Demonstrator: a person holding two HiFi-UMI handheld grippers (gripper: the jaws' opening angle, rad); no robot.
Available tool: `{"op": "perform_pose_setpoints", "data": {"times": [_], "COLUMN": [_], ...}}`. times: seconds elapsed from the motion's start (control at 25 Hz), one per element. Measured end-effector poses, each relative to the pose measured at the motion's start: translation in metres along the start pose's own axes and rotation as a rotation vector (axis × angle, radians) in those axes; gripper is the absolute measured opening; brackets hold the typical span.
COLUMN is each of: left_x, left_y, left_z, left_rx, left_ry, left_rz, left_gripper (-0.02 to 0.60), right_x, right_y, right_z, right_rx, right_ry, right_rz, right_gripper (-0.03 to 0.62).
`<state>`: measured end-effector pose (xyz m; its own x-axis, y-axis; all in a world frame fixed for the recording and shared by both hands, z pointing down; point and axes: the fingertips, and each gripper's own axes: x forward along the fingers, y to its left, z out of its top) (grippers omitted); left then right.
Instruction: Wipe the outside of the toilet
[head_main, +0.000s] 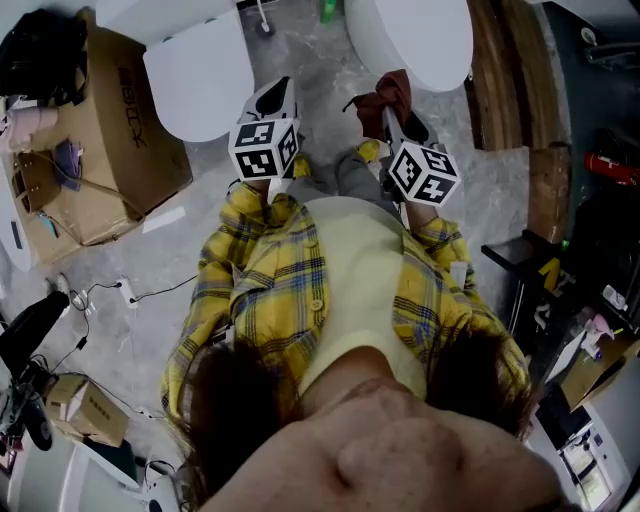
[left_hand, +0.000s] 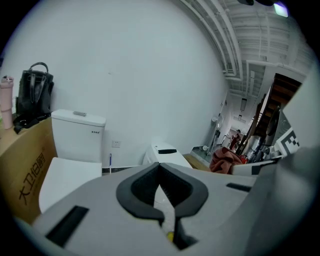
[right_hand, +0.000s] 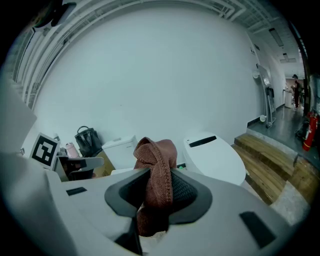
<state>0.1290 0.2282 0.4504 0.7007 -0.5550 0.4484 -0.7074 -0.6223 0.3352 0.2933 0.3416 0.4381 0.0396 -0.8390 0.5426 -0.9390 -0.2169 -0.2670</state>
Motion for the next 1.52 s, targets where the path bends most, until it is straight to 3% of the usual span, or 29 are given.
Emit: {"op": "perform_pose_setpoints", "data": {"times": [0.24, 0.48, 0.8, 1.08, 1.32, 1.52], "left_x": [0.023, 0.029, 0.041, 0.049, 0.013, -0.010], "left_y": [-0.008, -0.009, 0.014, 0.028, 0.060, 0.087], "left_z": [0.005, 0.019, 0.044, 0.047, 0.047, 0.041], "left_rx": [0.005, 0.034, -0.032, -0.082, -0.102, -0.122], "left_ry": [0.008, -0.006, -0.062, -0.083, -0.090, -0.104], "left_rz": [-0.018, 0.034, 0.177, 0.346, 0.511, 0.563], "left_gripper": [0.002, 0.002, 0.002, 0.002, 0.002, 0.002], "right_x": [0.004, 0.034, 0.090, 0.133, 0.168, 0.174], "right_y": [-0.016, -0.034, -0.034, -0.031, 0.011, 0.045], "right_z": [0.006, 0.025, 0.062, 0.078, 0.074, 0.066], "right_rx": [-0.007, 0.002, -0.041, -0.115, -0.172, -0.193], "right_ry": [0.014, 0.012, 0.033, 0.066, 0.119, 0.134], "right_rz": [-0.014, 0.027, 0.163, 0.293, 0.432, 0.474], "right_gripper": [0.123, 0.123, 0.123, 0.123, 0.123, 0.123]}}
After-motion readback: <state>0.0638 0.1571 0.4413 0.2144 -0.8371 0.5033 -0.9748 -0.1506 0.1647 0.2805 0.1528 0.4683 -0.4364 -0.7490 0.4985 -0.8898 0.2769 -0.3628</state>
